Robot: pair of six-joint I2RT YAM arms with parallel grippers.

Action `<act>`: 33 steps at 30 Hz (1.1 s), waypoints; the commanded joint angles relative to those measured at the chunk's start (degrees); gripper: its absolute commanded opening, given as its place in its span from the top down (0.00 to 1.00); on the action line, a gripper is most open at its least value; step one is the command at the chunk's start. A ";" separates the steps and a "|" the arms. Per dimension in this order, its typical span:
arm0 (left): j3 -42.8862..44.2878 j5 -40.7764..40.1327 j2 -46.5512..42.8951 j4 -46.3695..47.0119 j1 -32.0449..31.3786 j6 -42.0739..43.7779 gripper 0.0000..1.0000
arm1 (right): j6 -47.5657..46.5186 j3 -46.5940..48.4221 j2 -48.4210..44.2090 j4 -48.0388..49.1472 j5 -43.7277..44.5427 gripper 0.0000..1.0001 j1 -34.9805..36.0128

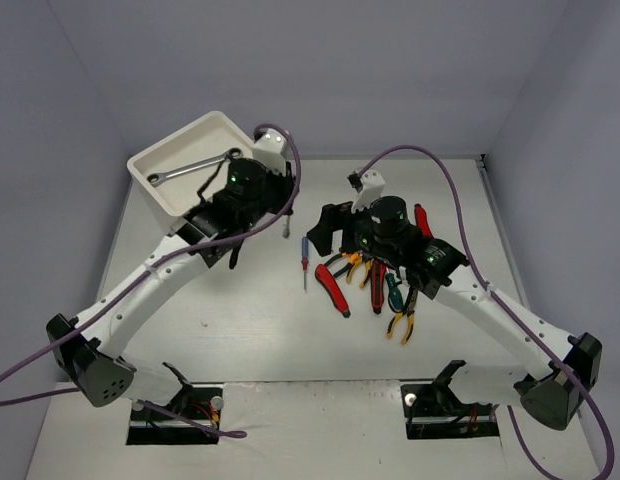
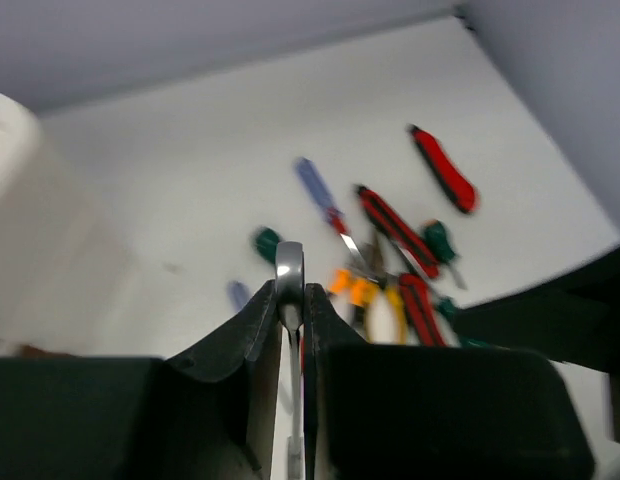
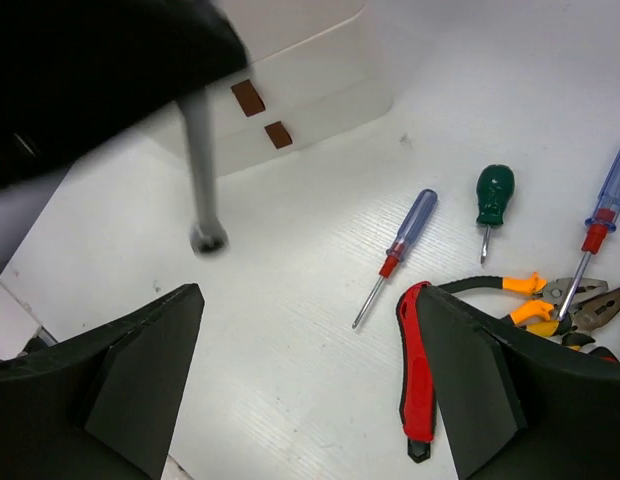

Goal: Sort the tools into containers

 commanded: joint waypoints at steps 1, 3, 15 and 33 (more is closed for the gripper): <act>12.69 -12.65 -0.40 -3.90 5.22 24.23 1.00 | -1.36 -0.61 -2.95 2.89 1.89 0.13 -1.09; 15.42 -15.59 2.21 -4.65 7.78 31.97 1.00 | -1.36 -1.29 -3.43 2.59 1.89 0.13 -1.27; 21.92 -23.14 19.17 3.00 17.61 57.22 0.93 | -0.57 -5.53 -7.70 -3.79 0.39 0.11 -1.45; 23.19 -27.68 18.24 0.20 18.01 42.23 0.39 | -1.97 -6.08 -7.53 -6.18 0.04 0.09 -1.97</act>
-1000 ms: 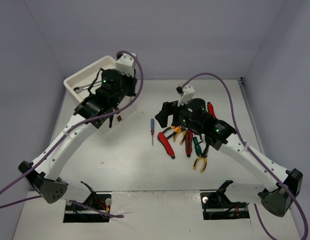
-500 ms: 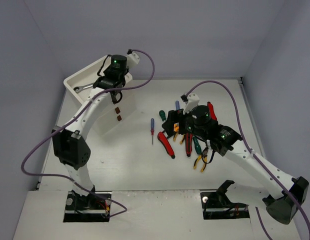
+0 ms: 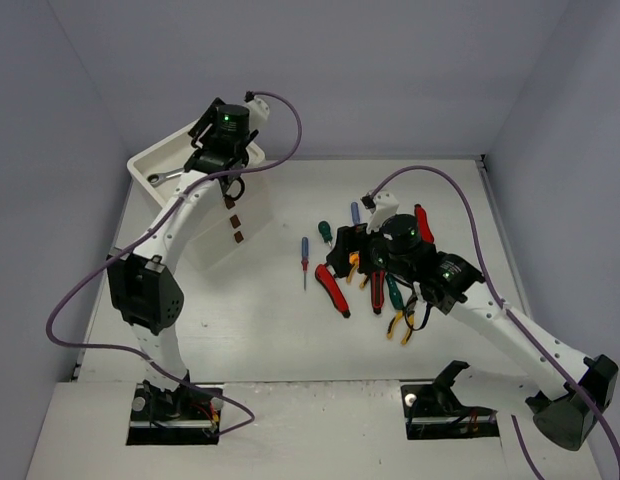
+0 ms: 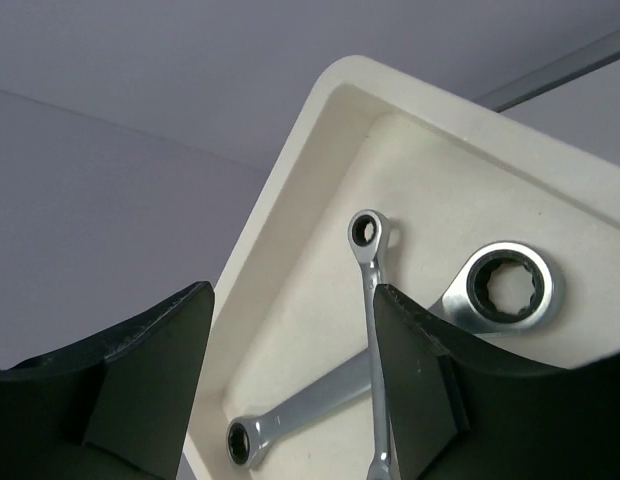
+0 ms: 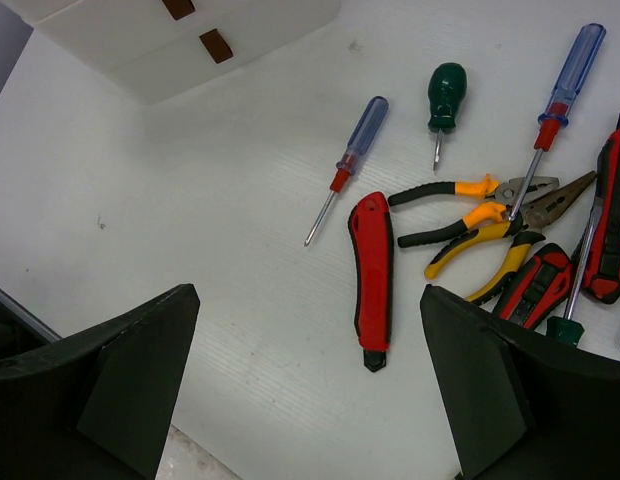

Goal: Sort the tools into containers

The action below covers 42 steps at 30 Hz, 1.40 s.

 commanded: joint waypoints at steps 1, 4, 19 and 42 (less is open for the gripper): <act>-1.71 -1.07 -10.54 0.52 -1.21 -12.05 0.39 | -1.19 0.96 -0.14 2.13 -0.50 0.09 -0.61; -5.25 0.88 -15.65 -1.21 -1.85 -19.78 0.39 | -1.90 0.99 0.35 2.09 -0.94 0.09 -0.81; -17.40 11.38 -29.10 -8.15 -2.11 -36.72 0.39 | -10.32 4.63 8.39 3.23 -2.12 0.11 -0.37; -2.67 20.89 -11.05 -12.56 5.88 -48.10 0.67 | -6.61 2.84 8.76 4.85 -1.78 0.12 -0.42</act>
